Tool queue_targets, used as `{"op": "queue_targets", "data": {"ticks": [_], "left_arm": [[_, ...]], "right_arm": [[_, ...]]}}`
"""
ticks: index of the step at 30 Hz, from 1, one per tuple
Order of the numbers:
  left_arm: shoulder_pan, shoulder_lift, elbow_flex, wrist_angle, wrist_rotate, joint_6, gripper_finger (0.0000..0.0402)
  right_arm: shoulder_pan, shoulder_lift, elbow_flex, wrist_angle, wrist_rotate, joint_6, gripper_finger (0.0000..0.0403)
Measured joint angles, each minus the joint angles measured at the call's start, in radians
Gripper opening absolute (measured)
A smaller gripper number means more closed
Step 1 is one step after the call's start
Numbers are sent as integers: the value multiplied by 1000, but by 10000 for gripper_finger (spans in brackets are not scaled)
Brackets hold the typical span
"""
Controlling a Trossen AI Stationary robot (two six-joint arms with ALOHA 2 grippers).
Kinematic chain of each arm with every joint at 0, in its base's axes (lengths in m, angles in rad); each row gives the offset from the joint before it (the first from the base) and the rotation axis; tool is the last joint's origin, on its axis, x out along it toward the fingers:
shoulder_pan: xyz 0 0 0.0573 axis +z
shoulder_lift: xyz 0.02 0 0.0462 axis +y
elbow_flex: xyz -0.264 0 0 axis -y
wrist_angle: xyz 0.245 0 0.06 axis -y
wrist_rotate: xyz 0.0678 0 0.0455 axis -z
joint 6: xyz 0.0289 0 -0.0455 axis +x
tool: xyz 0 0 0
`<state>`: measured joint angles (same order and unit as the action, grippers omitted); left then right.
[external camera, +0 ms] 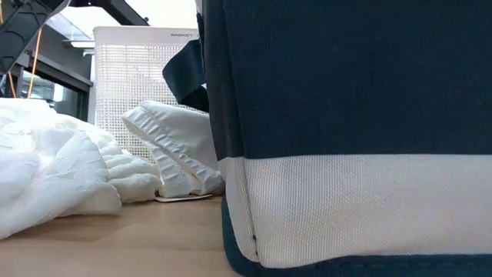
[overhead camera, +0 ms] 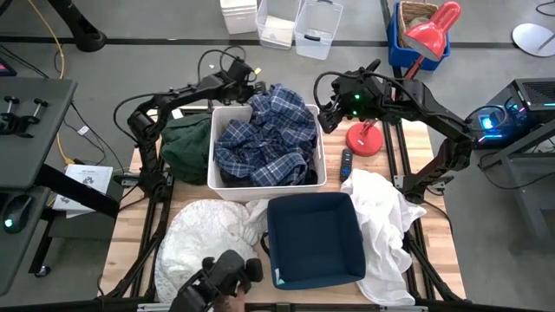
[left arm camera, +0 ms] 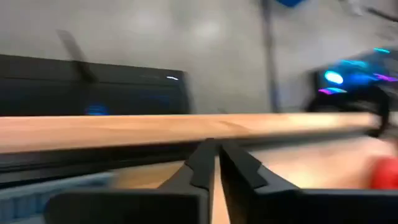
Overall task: Sort clothes
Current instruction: Put the blue polo into the white laundry bin
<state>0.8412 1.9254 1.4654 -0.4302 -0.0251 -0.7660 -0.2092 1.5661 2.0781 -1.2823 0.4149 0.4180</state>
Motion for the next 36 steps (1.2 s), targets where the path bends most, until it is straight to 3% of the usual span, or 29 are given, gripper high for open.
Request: {"op": "queue_targets", "data": {"ticks": [9,15,21,29,36], "left_arm": [[-39,-14,1,-47,-407,148,1],[-83,-14,1,-33,-556,335,0],[-133,-7,1,59,-556,427,0],[-196,3,0,295,-413,483,0],[-254,-4,0,468,-301,685,0]], "right_arm": [[0,0,0,0,0,31,220],[0,0,0,3,0,34,220],[0,1,0,26,0,29,220],[0,1,0,26,-2,30,220],[0,1,0,24,-5,28,220]]}}
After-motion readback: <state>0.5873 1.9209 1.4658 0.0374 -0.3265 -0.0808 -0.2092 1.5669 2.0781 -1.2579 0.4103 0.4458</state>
